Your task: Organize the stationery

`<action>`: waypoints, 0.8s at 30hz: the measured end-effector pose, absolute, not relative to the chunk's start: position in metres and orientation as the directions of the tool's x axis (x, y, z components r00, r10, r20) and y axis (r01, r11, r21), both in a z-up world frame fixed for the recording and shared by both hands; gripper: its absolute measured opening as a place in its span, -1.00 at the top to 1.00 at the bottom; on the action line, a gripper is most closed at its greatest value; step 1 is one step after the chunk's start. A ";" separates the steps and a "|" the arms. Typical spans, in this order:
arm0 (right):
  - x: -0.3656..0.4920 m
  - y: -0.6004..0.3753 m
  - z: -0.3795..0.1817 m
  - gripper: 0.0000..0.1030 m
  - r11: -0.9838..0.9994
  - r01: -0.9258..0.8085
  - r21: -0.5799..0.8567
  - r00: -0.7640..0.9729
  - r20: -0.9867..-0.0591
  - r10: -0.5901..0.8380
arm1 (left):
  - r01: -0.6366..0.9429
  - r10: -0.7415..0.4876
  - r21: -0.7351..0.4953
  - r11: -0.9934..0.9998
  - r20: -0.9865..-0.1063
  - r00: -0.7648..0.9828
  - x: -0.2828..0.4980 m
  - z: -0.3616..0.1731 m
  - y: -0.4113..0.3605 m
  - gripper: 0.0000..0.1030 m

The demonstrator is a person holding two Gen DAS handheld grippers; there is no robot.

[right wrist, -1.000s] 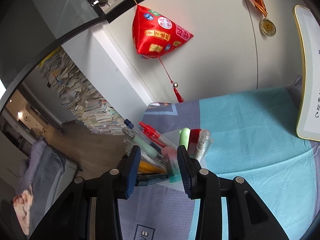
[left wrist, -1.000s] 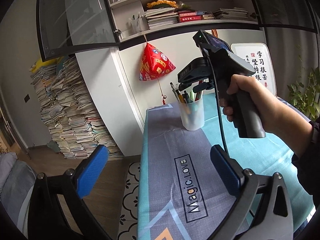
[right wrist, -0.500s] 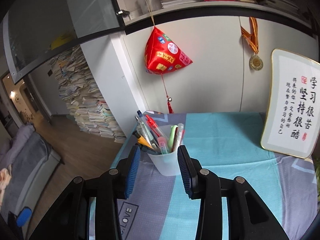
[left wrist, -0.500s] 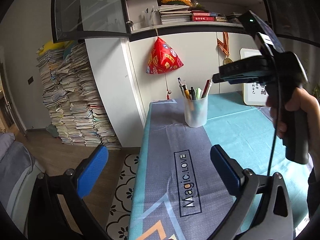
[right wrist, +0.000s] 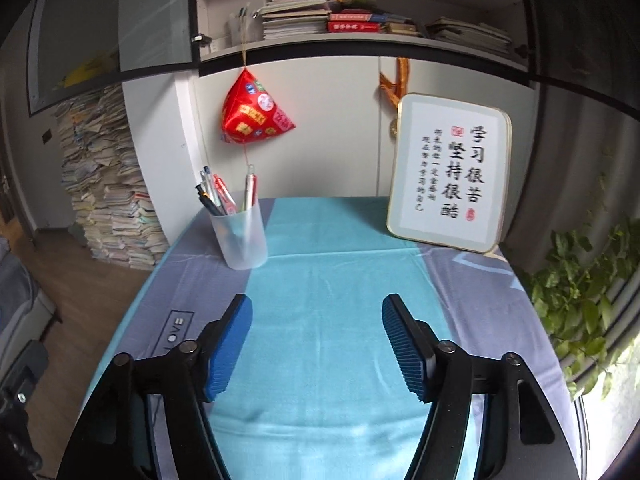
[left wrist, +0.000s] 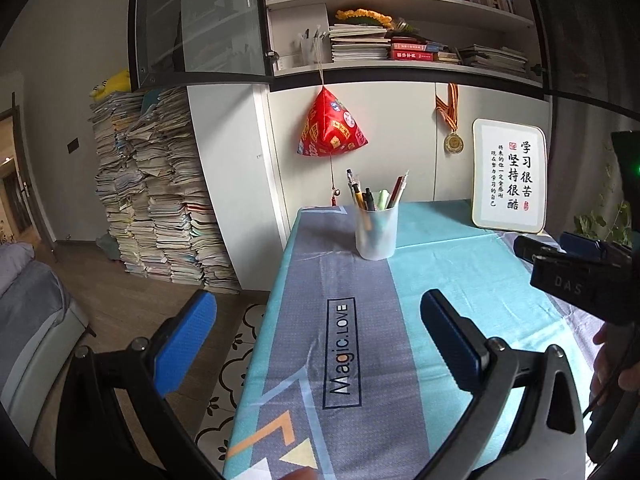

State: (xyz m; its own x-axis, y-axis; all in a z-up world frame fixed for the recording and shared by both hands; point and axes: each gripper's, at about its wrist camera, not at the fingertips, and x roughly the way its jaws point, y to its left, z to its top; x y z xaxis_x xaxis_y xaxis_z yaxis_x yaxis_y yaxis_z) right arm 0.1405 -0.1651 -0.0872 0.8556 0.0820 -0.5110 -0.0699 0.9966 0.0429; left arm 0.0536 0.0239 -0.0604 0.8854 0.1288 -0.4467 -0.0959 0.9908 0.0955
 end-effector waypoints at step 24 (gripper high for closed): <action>0.001 -0.184 -0.032 -0.98 0.988 0.118 -0.102 0.932 -0.331 -0.146 | -0.031 0.040 0.030 0.999 -0.392 0.919 -0.009 -0.023 -0.019 -0.98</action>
